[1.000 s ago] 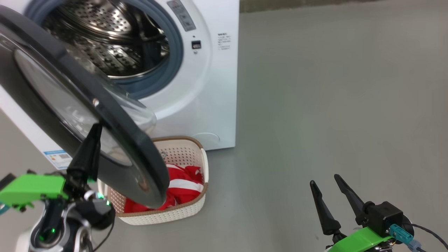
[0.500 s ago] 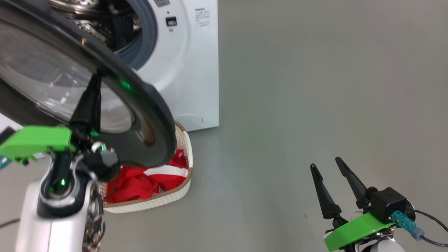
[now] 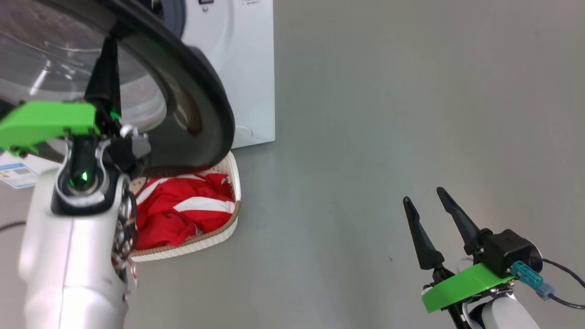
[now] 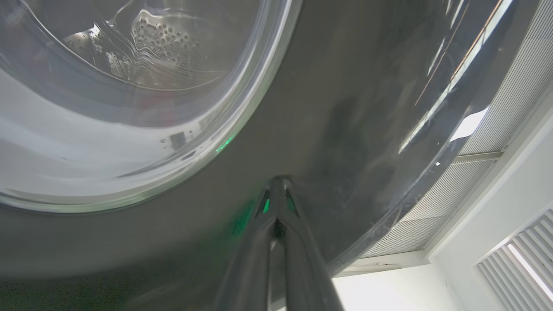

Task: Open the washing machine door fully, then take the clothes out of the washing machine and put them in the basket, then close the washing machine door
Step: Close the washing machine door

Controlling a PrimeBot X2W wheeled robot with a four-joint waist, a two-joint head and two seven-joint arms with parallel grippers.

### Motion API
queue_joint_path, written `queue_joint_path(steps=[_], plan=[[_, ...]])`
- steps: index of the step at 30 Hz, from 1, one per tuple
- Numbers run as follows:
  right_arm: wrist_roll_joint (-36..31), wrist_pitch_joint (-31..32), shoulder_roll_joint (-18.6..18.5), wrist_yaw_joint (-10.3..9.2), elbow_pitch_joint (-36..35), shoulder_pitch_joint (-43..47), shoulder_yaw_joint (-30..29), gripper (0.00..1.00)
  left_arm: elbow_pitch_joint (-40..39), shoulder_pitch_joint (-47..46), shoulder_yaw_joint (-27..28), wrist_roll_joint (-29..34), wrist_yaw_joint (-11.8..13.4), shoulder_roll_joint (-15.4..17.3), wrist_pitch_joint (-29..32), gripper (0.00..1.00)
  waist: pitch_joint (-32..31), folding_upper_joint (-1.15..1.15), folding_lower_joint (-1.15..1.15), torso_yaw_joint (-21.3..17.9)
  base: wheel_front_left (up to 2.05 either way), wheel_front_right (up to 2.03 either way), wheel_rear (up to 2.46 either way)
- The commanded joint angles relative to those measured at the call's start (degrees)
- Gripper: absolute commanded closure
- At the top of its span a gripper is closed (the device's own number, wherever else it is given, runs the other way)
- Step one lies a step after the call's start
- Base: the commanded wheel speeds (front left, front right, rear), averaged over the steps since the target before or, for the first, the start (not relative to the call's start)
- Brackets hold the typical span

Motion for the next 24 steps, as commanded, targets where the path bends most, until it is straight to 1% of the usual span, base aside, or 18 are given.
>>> queue_joint_path(steps=[1,6,10,17,24], plan=[[-0.4,-0.4,-0.1,0.36,-1.7,-1.8,1.1,0.00,1.2,-4.2,1.1,-0.1,-1.4,1.3,-0.1,1.00,1.1,0.00,0.00,-0.4,0.00,0.00,0.00],[-0.5,-0.4,-0.3,0.36,-1.8,-2.2,1.5,0.00,7.3,-9.7,2.0,-1.7,-3.3,1.2,0.0,1.00,2.0,0.00,0.00,-1.0,0.00,0.00,0.00],[-0.4,-0.4,-0.6,0.36,-1.8,-2.6,1.6,0.00,11.8,-13.5,1.8,-1.6,-4.7,1.2,0.3,1.00,2.6,0.00,0.00,-1.4,0.00,0.00,0.00],[-0.6,-0.4,-0.9,0.36,-1.9,-3.1,2.0,0.00,19.5,-19.3,2.7,-2.6,-7.6,1.9,1.4,1.00,3.6,0.00,0.00,-2.5,0.00,0.00,0.00],[-0.6,-0.4,-1.2,0.36,-1.9,-3.9,2.5,0.00,25.4,-23.6,2.3,-1.7,-10.0,3.0,1.9,1.00,4.8,0.00,0.00,-3.2,0.00,0.00,0.00]])
